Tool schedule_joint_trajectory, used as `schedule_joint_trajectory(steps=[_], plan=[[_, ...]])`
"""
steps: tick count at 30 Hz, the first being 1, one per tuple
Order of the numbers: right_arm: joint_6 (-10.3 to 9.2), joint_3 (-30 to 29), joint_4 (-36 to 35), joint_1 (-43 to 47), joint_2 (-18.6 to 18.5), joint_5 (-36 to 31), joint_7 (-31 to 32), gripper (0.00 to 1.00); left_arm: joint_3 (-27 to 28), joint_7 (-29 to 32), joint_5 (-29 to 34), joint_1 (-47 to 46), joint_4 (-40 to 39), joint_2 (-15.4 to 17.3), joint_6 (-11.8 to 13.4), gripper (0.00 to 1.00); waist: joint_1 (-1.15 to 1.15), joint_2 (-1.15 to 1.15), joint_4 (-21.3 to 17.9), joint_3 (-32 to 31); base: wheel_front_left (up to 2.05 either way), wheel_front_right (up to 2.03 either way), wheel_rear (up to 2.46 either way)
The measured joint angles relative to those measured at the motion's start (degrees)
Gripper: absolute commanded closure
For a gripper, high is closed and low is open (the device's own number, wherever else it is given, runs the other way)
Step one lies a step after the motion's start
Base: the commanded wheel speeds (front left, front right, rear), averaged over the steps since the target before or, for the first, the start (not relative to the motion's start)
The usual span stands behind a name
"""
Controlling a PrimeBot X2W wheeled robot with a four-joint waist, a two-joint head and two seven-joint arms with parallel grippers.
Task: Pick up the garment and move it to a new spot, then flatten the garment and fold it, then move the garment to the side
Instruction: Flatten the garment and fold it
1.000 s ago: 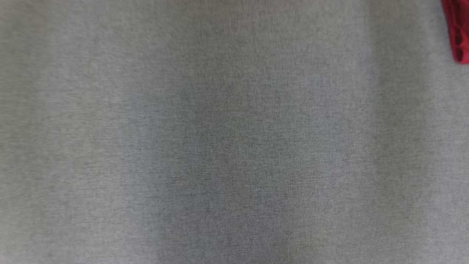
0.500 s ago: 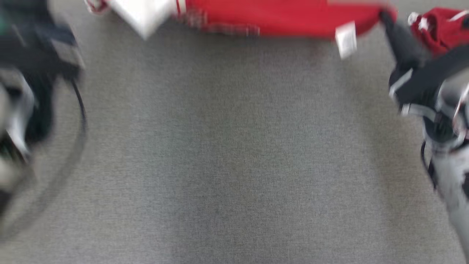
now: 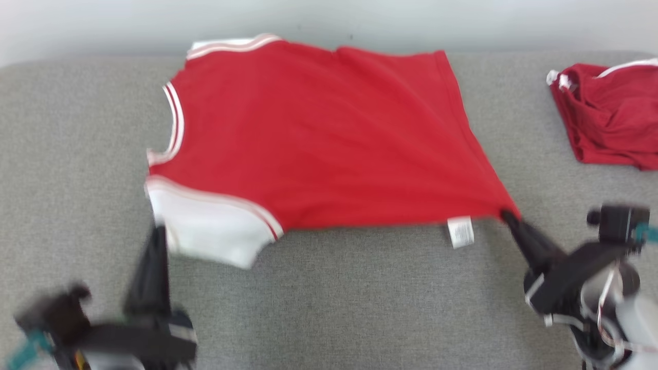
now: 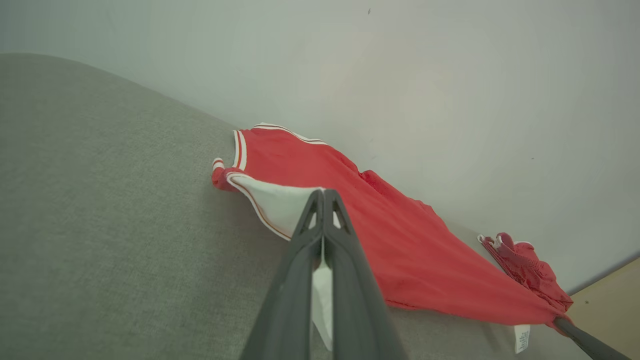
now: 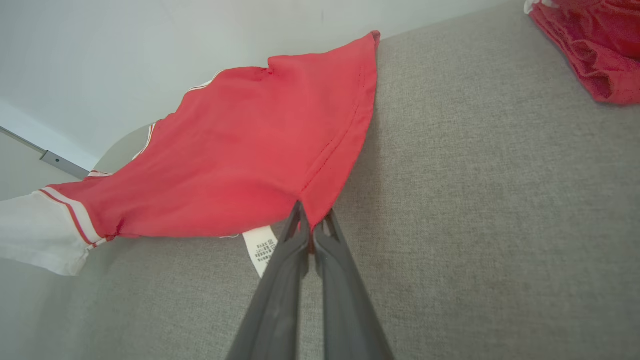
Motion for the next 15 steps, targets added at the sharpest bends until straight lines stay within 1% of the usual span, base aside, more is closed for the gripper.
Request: schedule_joint_trajectory(steps=[2,4,9,10,15], plan=[[0.0,0.1,0.0,3.2,-0.5,-0.9,-0.4,1.0,1.9,0.0,0.9,5.9,0.4,-3.3,-0.5,1.0,0.0,0.0,-0.1,-0.9,0.0,0.0,0.0],[0.0,-0.1,0.3,6.3,-0.5,-0.9,-0.9,1.0,3.2,0.0,1.8,11.0,1.4,-6.2,-1.5,1.0,0.0,0.0,-0.1,-1.9,0.0,0.0,0.0],[0.0,-2.2,1.5,13.6,-0.5,-1.7,-3.4,1.0,4.5,0.0,3.6,19.1,4.7,-10.8,-4.9,1.0,0.0,0.01,0.2,-4.2,0.0,0.0,0.0],[0.0,-2.7,1.7,16.2,-0.5,-2.2,-4.4,1.0,3.9,0.0,4.2,21.1,5.5,-11.6,-5.8,1.0,0.0,0.0,0.6,-5.1,0.0,0.0,0.0],[0.0,-3.7,1.1,21.8,0.4,-3.0,-5.4,1.0,4.6,0.0,5.0,26.0,5.8,-12.8,-6.0,1.0,0.01,0.01,1.6,-7.2,0.0,0.0,0.0]])
